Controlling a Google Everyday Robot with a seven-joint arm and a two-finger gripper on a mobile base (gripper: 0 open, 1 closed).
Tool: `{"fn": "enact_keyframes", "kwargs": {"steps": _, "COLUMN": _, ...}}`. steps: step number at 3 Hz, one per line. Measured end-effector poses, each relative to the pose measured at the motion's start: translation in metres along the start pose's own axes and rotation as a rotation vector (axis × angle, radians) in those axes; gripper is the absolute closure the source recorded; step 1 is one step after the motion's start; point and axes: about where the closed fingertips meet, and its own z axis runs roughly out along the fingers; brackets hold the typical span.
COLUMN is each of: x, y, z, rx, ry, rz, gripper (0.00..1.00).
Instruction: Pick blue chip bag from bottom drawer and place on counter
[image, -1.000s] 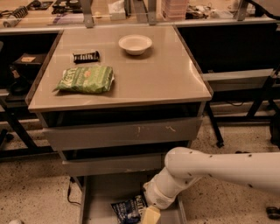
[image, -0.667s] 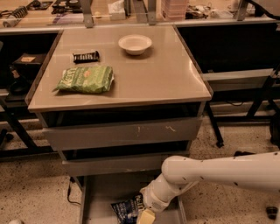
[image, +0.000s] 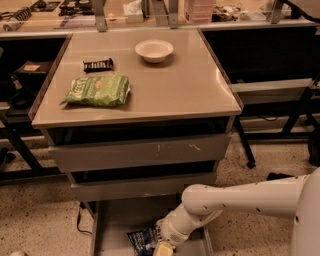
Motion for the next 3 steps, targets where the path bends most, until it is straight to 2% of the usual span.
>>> {"fn": "enact_keyframes", "kwargs": {"steps": 1, "x": 0.000, "y": 0.006, "z": 0.001, "rx": 0.007, "ry": 0.035, "rz": -0.006, "gripper": 0.00}}
{"fn": "enact_keyframes", "kwargs": {"steps": 2, "x": 0.003, "y": -0.011, "z": 0.014, "rx": 0.062, "ry": 0.041, "rz": -0.026, "gripper": 0.00}}
{"fn": "enact_keyframes", "kwargs": {"steps": 3, "x": 0.003, "y": -0.046, "z": 0.028, "rx": 0.112, "ry": 0.020, "rz": -0.050, "gripper": 0.00}}
